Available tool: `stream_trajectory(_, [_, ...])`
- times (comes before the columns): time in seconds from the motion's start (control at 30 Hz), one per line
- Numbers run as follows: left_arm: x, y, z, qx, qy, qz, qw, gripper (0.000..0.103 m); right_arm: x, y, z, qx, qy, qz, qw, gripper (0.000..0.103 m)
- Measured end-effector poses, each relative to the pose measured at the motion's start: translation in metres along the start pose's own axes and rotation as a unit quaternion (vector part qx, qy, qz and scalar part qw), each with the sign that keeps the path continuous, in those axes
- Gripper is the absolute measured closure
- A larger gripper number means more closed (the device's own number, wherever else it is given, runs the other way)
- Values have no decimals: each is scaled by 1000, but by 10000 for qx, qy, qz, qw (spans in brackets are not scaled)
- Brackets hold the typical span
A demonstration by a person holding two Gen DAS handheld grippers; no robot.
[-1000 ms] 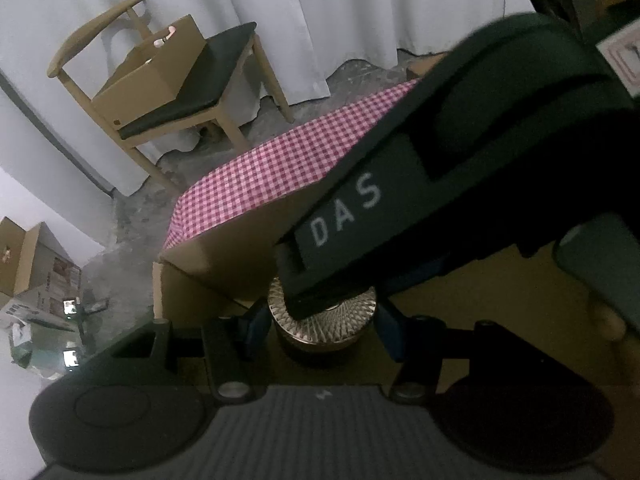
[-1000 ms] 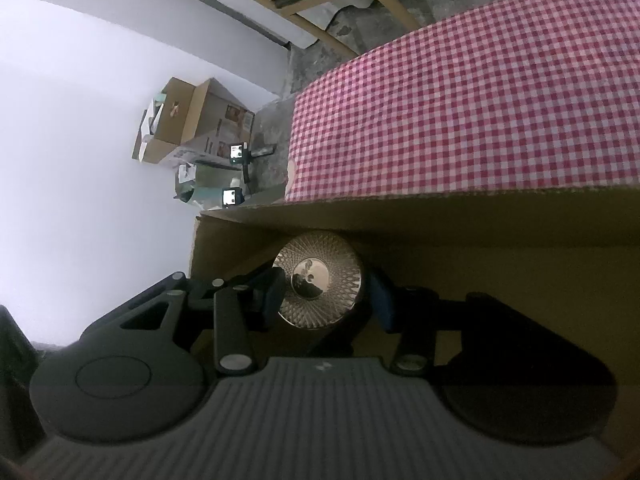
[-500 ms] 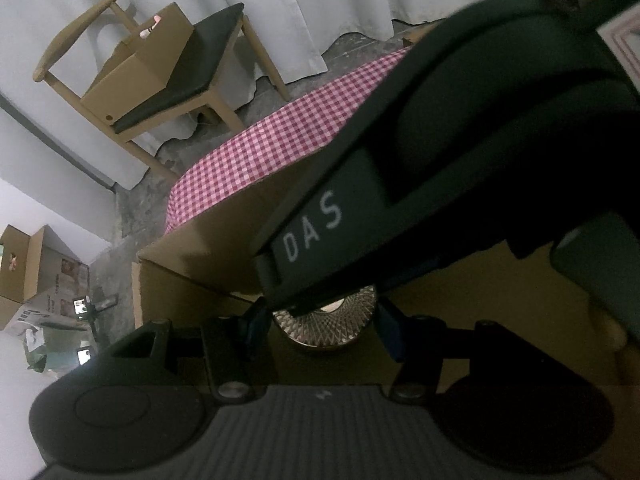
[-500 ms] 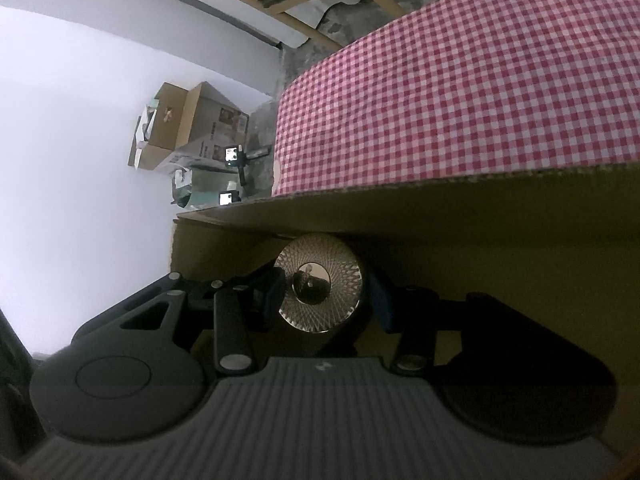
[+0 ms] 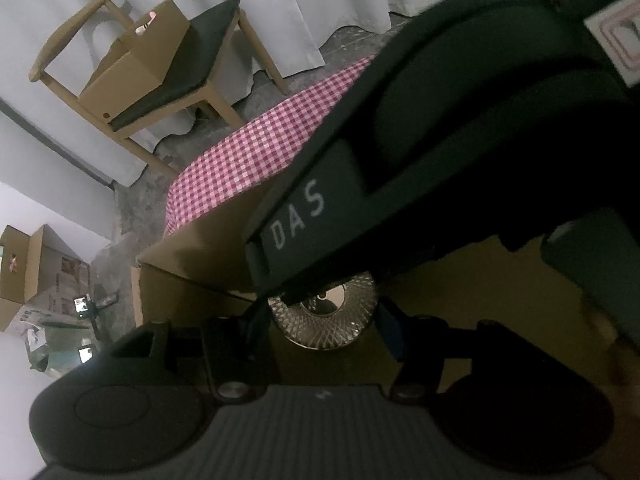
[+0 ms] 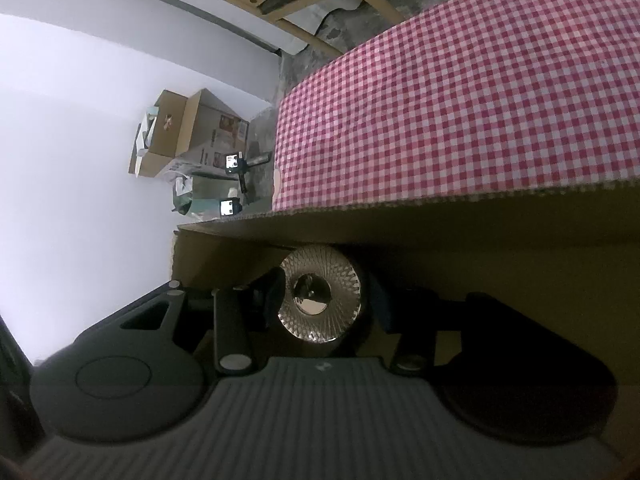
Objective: Organize soft objects
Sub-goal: 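Open the right gripper to release the jar inside the box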
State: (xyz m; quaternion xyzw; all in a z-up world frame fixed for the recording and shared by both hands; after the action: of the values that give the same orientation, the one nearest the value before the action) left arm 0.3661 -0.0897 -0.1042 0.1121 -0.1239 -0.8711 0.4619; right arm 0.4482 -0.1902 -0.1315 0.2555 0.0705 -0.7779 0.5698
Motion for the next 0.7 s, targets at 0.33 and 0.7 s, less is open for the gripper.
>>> stream_trajectory(0.33, [1, 4, 13, 271, 51, -130, 9995, 19, -4, 1, 12, 123, 106, 26, 9999, 57])
stream_trajectory(0.7, [-8, -5, 71, 910, -139, 167, 9956, 16, -19, -12, 75, 661, 145, 231, 9974, 55])
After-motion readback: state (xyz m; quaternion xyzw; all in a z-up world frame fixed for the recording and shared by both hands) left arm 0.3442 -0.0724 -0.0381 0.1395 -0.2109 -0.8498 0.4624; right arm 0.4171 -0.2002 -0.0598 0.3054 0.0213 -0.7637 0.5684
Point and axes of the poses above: each gripper's, at about its wrist camera, not at the fingertips, and z roughly against the way its jaws point, x to its right, y to its top, the point moved 4 cm from there along -z, roughly the way its jaws point, and after that the axes turned 14 degrees about -y, right-handed, at the moved point
